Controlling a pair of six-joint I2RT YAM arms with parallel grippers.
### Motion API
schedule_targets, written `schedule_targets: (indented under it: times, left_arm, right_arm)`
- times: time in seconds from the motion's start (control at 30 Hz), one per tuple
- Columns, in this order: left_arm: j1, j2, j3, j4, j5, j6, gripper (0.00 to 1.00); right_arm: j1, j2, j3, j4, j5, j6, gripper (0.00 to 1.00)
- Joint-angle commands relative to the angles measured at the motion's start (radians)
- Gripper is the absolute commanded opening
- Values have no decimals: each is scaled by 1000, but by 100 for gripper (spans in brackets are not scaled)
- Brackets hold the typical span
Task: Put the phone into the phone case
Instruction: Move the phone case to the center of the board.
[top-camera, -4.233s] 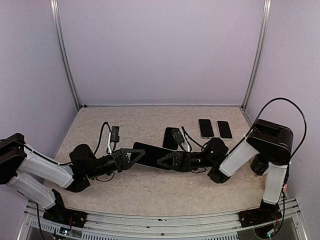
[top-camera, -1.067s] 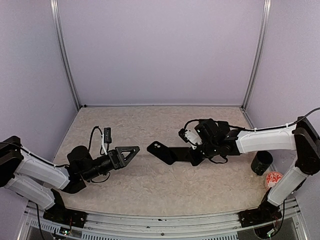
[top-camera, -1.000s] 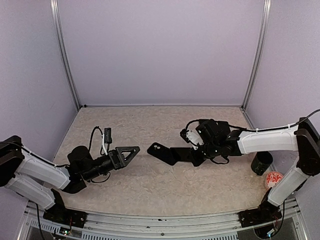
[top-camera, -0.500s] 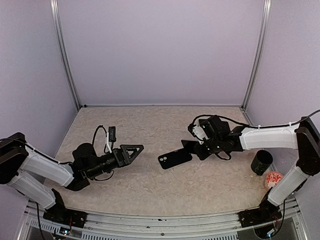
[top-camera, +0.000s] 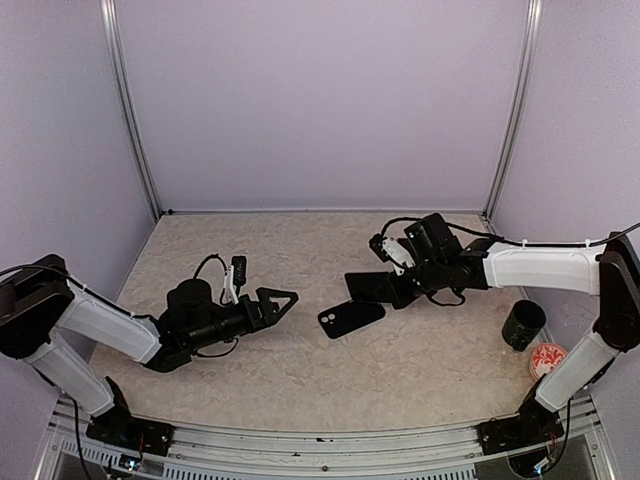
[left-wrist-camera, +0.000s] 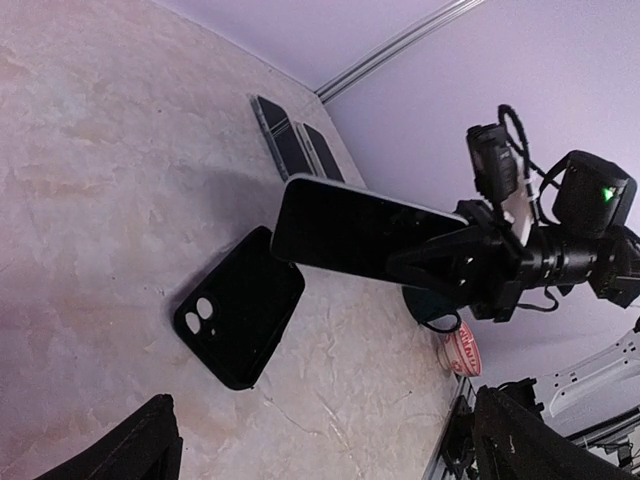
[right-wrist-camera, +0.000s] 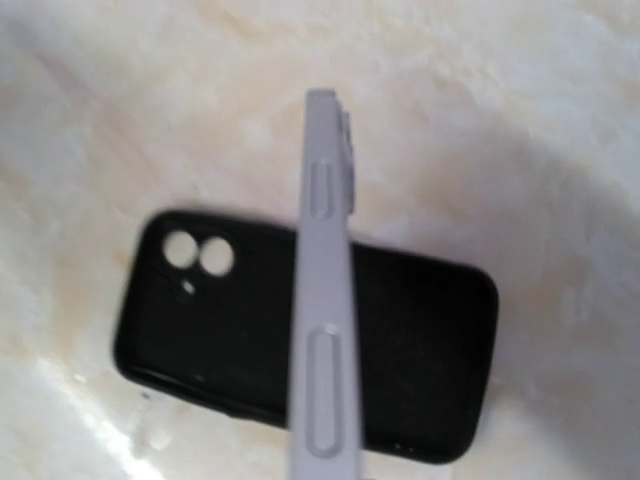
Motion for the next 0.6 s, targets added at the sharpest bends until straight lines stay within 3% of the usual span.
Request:
schedule_targets:
  times: [0.0,0.17,0.43,0.57]
  left_arm:
    - [4,68,20,35,31,-43,99]
    - [-5,136,54,44,51,-51,99]
    - [-25,202,116,26,65,-53,99]
    - [-31,251,146,34,79,-62,99]
  right_arm:
    - [-63,-32,73,-38,-135,26,0]
    - [-128,1,74,-46,-212,58,0]
    - [-184,-22,50,-61,-25,79,0]
    - [-184,-13,46,-81,-14,67,0]
